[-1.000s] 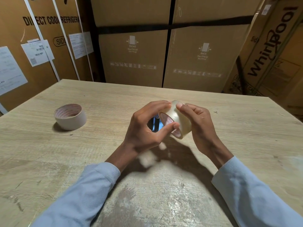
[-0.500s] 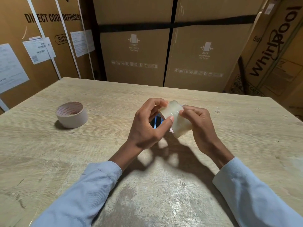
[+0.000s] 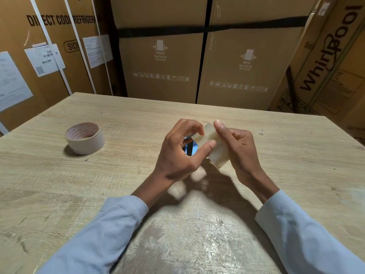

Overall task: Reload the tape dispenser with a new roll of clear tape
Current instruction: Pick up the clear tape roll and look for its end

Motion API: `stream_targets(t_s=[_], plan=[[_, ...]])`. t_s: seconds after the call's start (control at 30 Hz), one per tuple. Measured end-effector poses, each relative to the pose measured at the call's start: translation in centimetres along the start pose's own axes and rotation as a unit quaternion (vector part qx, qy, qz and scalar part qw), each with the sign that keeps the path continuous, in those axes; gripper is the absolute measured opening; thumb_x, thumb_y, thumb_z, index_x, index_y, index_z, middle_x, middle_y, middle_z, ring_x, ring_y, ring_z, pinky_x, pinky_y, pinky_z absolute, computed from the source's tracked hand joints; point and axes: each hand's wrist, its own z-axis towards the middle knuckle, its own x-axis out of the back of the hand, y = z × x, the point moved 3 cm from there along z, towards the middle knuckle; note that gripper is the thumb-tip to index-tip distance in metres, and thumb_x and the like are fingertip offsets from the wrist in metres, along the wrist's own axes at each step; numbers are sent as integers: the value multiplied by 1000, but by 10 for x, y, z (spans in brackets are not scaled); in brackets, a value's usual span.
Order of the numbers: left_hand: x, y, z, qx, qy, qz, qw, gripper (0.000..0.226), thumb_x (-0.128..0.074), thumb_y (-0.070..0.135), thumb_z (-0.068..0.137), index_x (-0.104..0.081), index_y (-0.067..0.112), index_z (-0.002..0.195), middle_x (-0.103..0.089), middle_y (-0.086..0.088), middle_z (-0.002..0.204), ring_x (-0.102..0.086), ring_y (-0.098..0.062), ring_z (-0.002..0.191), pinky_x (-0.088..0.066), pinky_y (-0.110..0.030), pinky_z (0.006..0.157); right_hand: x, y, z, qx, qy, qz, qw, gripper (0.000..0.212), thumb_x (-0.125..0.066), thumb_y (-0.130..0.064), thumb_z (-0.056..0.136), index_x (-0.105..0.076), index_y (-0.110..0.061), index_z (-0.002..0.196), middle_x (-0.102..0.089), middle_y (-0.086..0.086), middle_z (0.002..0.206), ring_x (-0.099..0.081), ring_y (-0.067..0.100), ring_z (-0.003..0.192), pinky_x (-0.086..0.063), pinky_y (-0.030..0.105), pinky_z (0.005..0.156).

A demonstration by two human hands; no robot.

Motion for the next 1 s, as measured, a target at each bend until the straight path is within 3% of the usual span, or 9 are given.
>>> stream_targets(t_s=[0.07, 0.13, 0.23, 0.33, 0.43, 0.53, 0.67, 0.83, 1.0], plan=[[1, -1, 0, 10, 8, -1, 1000, 27, -71, 37, 83, -56, 18, 97, -62, -1, 108, -66, -16, 107, -59, -40, 83, 1, 1, 0, -25, -24, 12, 999, 66, -50, -43, 100, -58, 16, 73, -52, 17, 63, -48, 23, 59, -37, 30, 55], [3, 0, 2, 20, 21, -13, 999, 26, -70, 38, 83, -55, 21, 96, -63, -3, 107, -68, -16, 105, -61, -37, 79, 3, 2, 1, -33, -74, 22, 996, 60, -50, -46, 98, -68, 9, 83, -62, 16, 72, -56, 24, 66, -41, 33, 62], [6, -1, 4, 48, 44, -58, 996, 25, -69, 28, 85, -56, 10, 96, -62, -9, 103, -71, -15, 92, -61, -33, 63, 5, -1, 1, 6, -158, 11, 987, 23, -59, -22, 92, -73, -4, 93, -68, 3, 81, -61, 14, 73, -45, 28, 65], [11, -3, 5, 53, 39, -51, 997, 22, -67, 23, 84, -58, 11, 101, -62, -6, 105, -70, -13, 96, -57, -25, 64, 7, -3, 2, 62, -185, -68, 978, 18, -62, -13, 91, -73, -7, 105, -72, 6, 87, -61, 8, 77, -46, 21, 66], [13, -2, 7, 17, 9, -12, 1000, 30, -65, 21, 84, -63, 19, 114, -59, 0, 115, -63, -15, 109, -54, -18, 68, 13, -2, 4, 110, -188, -152, 964, 19, -68, -24, 91, -73, -26, 109, -73, 7, 87, -57, 7, 75, -46, 23, 64], [12, 2, 6, -2, -12, -4, 1000, 31, -64, 17, 83, -70, 20, 113, -55, 1, 120, -58, -13, 113, -61, -30, 64, 18, 3, 7, 119, -185, -204, 954, 30, -66, -41, 87, -69, -36, 116, -65, -11, 79, -52, 5, 78, -44, 24, 68], [9, 2, 5, -7, -10, 3, 1000, 14, -68, 19, 81, -73, 15, 93, -59, 1, 115, -62, -12, 107, -60, -42, 58, 22, 5, 8, 110, -192, -233, 947, 35, -69, -40, 85, -71, -30, 118, -57, -18, 78, -48, 4, 82, -41, 17, 71], [8, -3, 8, -29, -26, 27, 999, 22, -69, 36, 82, -69, 14, 81, -68, -1, 92, -67, -20, 90, -56, -46, 67, 23, -6, 8, 151, -174, -226, 946, 29, -79, -27, 78, -76, -23, 107, -69, -25, 80, -58, -2, 78, -41, 11, 70], [6, -7, 9, 66, -52, -78, 993, 11, -75, 25, 82, -75, 14, 83, -69, -2, 91, -66, -22, 88, -57, -38, 60, 33, -6, 11, 121, -127, -191, 966, 31, -78, -47, 68, -78, -29, 92, -69, -22, 80, -61, 6, 77, -49, 33, 73]])
